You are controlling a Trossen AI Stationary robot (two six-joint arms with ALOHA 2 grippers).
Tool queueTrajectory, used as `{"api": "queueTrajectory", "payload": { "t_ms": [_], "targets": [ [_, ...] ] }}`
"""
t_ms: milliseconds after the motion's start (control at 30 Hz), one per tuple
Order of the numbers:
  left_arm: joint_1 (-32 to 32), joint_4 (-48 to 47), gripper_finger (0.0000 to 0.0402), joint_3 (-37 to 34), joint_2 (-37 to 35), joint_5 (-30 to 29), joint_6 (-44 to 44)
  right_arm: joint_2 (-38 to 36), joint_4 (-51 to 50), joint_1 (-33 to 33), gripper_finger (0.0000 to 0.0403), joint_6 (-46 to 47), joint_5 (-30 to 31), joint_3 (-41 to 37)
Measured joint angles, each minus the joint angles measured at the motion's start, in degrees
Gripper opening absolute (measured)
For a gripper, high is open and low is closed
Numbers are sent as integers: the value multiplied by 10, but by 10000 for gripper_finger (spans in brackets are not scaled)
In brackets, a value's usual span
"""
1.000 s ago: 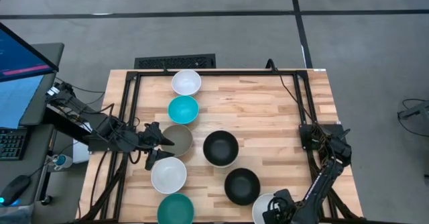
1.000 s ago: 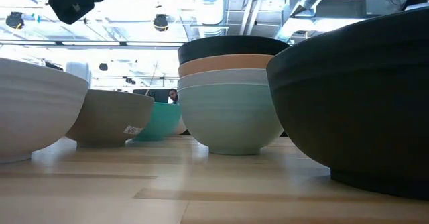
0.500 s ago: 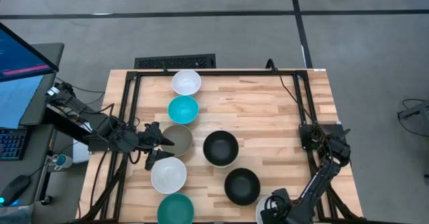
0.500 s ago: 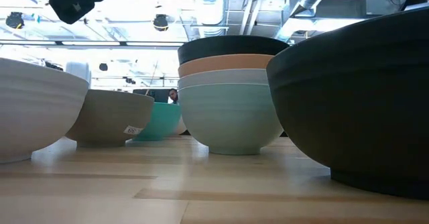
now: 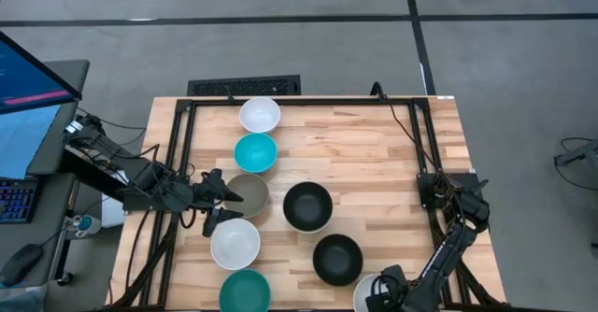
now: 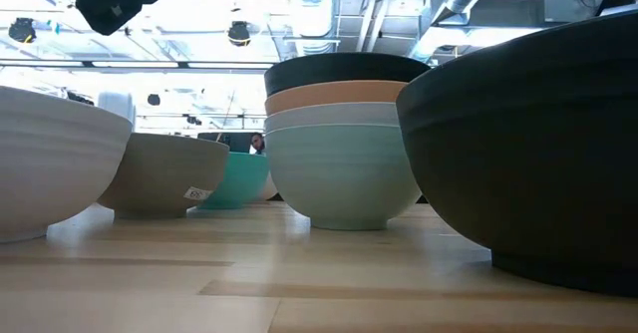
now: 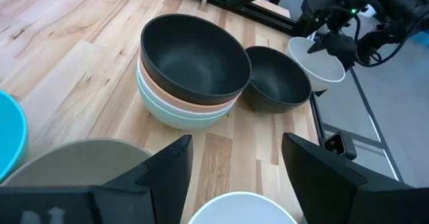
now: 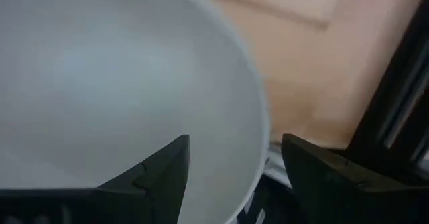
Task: Nest bowls inside each other
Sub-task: Stack the white bowl on the black bowl
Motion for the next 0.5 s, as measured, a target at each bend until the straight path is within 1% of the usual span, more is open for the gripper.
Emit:
{"api": "queueTrajectory", "payload": {
  "t_ms": [167,367,500],
  "targets": [
    [0,0,222,0,0,0,0,0,54,2,260,13,-30,-26],
    [0,0,222,0,0,0,0,0,70,0,260,14,-27,-39],
    [0,0,222,0,0,0,0,0,73,-2,260,14,-12,-44]
  ]
}}
